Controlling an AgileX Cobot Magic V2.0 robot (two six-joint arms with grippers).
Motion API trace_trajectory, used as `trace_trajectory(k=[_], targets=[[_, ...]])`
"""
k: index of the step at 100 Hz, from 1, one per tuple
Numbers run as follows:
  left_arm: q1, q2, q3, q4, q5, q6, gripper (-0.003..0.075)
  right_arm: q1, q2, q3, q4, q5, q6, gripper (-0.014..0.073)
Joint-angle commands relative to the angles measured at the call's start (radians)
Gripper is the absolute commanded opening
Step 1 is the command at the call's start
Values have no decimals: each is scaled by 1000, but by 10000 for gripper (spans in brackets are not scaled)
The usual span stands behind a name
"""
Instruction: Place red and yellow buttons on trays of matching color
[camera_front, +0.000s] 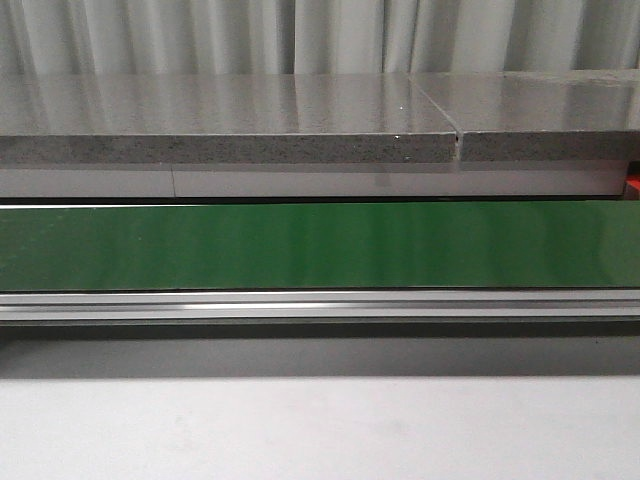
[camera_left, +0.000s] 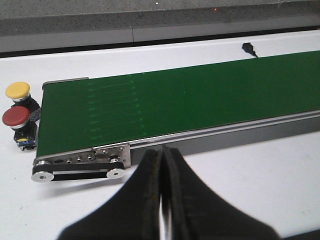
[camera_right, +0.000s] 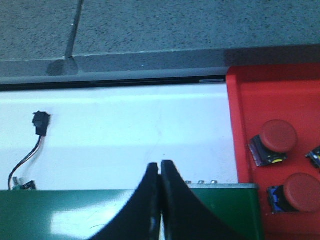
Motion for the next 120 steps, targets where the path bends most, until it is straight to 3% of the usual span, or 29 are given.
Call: trace_trajectory(k=[1, 58, 94, 120], targets=[[-7, 13, -23, -10, -72, -8, -21, 26, -106, 27, 19, -77, -14, -67], [-7, 13, -23, -10, -72, -8, -21, 71, -408, 208, 8, -48, -34, -67], [-7, 13, -23, -10, -72, -8, -21, 208, -559, 293, -367, -55, 429, -67], [-7, 13, -23, -10, -72, -8, -21, 214, -740, 442, -415, -108, 450, -67]])
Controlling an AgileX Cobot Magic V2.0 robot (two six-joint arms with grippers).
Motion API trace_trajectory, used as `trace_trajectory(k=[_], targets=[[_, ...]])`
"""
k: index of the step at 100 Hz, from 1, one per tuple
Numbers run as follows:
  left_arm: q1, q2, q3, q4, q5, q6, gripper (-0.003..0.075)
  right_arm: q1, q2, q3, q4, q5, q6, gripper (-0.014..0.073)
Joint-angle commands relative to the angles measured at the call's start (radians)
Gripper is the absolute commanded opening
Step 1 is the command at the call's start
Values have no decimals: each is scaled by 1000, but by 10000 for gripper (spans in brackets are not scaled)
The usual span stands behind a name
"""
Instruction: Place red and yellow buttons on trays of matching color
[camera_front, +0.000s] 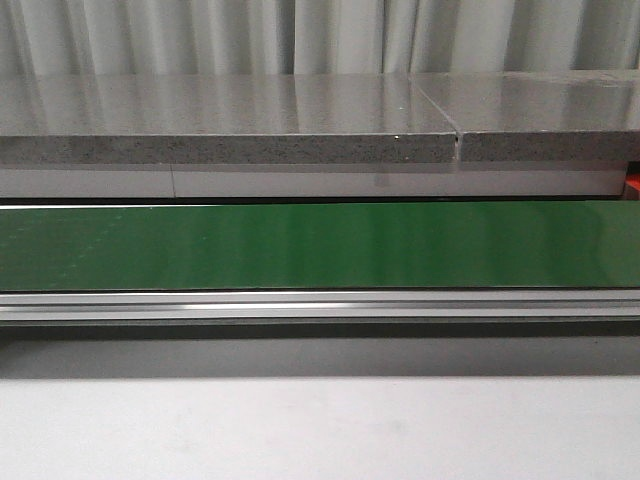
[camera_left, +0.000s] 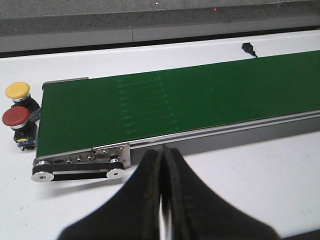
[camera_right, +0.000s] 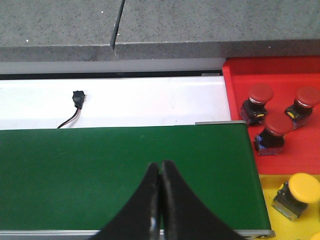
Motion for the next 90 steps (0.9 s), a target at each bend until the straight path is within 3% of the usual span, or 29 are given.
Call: trace_trajectory(k=[1, 47, 90], targets=[[-7, 13, -23, -10, -72, -8, -21, 4, -78, 30, -15, -95, 10, -67], [-7, 13, -23, -10, -72, -8, -21, 4, -433, 292, -11, -95, 9, -67], [-7, 13, -23, -10, -72, -8, -21, 4, -465, 305, -12, -82, 9, -67]])
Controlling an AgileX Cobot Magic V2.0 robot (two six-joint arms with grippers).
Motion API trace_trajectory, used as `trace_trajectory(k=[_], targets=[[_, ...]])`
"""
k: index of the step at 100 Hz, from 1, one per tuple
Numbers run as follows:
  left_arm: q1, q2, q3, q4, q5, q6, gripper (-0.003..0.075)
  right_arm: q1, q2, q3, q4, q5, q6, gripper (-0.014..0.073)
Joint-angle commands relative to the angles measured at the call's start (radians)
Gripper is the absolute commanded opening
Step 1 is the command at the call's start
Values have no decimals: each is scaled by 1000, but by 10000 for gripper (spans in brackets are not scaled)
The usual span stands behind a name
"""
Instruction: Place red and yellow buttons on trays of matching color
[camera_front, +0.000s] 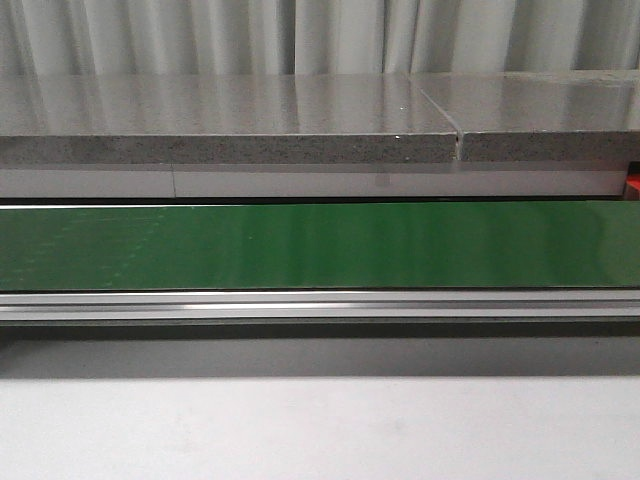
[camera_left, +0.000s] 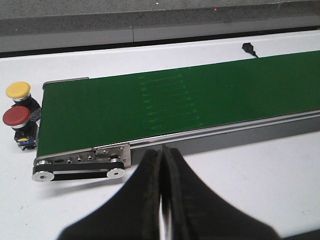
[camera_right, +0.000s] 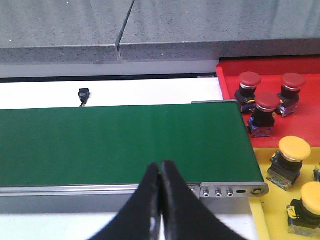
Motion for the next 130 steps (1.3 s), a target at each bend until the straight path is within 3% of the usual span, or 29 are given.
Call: trace_trajectory(k=[1, 68, 84, 130], targets=[[-7, 13, -23, -10, -72, -8, -21, 4, 9, -25, -8, -71, 1, -67], [-7, 13, -23, -10, -72, -8, -21, 4, 9, -25, -8, -71, 1, -67], [-7, 13, 5, -8, -187, -8, -21, 4, 9, -25, -8, -71, 1, -67], [-3, 211, 28, -5, -269, -8, -21, 4, 9, -25, -8, -71, 1, -67]])
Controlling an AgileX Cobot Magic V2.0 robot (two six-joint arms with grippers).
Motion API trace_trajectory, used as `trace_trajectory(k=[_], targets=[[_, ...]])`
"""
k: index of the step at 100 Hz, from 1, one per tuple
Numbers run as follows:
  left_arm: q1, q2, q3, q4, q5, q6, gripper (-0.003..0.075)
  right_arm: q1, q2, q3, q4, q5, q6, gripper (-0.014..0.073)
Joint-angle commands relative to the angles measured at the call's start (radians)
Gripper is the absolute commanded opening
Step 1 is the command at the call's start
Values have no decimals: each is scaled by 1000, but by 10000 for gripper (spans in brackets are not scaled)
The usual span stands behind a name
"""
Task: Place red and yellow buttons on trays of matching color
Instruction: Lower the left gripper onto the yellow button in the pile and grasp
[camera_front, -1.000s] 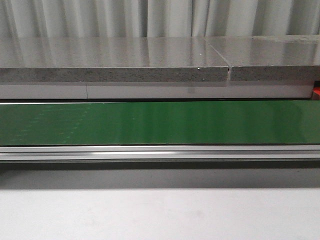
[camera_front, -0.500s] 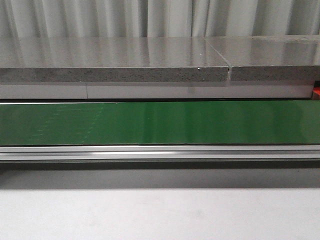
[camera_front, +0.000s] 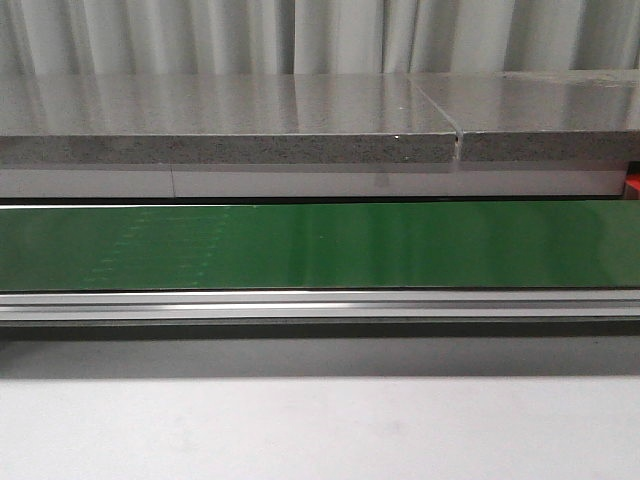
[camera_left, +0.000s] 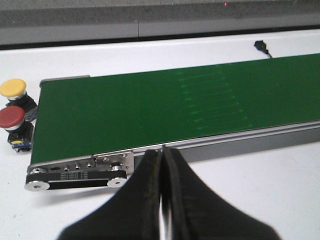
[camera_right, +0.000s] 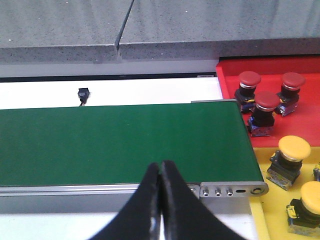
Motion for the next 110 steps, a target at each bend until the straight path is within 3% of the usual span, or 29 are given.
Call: trace_trajectory(k=[1, 33, 50, 57, 74, 81, 94, 110], targets=[[-3, 62, -31, -5, -118, -8, -21, 4, 9, -25, -8, -71, 1, -67], [1, 336, -133, 26, -173, -22, -20, 4, 9, -25, -8, -71, 1, -67], [105, 496, -245, 27, -195, -56, -7, 4, 9, -25, -8, -71, 1, -67], [156, 558, -293, 25, -189, -57, 64, 4, 9, -25, -8, -71, 1, -67], [262, 684, -391, 1, -164, -58, 430, 4, 9, -25, -8, -71, 1, -67], [292, 731, -419, 1, -154, -58, 511, 4, 9, -25, -8, -71, 1, -67], [335, 825, -480, 1, -104, -58, 522, 4, 9, -25, -8, -71, 1, -67], [382, 949, -572, -2, -18, -117, 472, 4, 9, -25, -8, -71, 1, -67]])
